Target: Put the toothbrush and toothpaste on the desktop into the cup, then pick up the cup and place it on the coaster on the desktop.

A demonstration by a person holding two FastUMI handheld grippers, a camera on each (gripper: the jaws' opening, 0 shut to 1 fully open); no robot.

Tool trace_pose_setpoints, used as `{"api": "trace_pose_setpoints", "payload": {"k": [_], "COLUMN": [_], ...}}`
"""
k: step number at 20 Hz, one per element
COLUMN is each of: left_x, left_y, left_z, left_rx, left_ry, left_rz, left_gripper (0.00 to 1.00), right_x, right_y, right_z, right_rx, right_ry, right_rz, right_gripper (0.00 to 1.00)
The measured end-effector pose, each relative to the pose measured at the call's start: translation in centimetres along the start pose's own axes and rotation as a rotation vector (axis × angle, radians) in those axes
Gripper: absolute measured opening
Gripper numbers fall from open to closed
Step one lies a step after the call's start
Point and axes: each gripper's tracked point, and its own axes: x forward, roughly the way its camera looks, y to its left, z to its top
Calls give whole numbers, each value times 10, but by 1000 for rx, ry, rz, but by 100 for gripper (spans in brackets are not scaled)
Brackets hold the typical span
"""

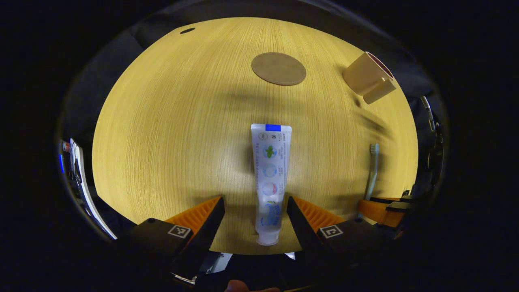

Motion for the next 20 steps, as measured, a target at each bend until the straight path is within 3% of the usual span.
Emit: {"api": "trace_pose_setpoints", "payload": {"k": [6, 11, 13, 16, 18, 19, 20], "left_x": [-22, -52, -67, -90, -109, -117, -126], "left_y": [-12, -25, -32, -40, -46, -50, -54], "left_z": [49, 111, 141, 189, 224, 243, 262], "left_rx": [-4, 11, 12, 19, 9, 9, 12], "left_ry": [39, 53, 58, 71, 85, 97, 113], "left_rz": [14, 39, 44, 53, 53, 51, 44], "left_gripper": [93, 85, 83, 79, 64, 51, 46], "right_x": [-1, -1, -1, -2, 0, -2, -4], "right_y": [-1, -1, -1, 0, 3, 5, 7], "right_z": [1, 3, 4, 4, 5, 3, 4], "right_rx": [3, 37, 36, 13, -1, 0, 0], "right_ry": [18, 39, 47, 39, 38, 41, 39], "right_rz": [-28, -6, 0, -5, -5, -1, 2], "right_gripper": [22, 17, 4, 4, 4, 4, 4]}}
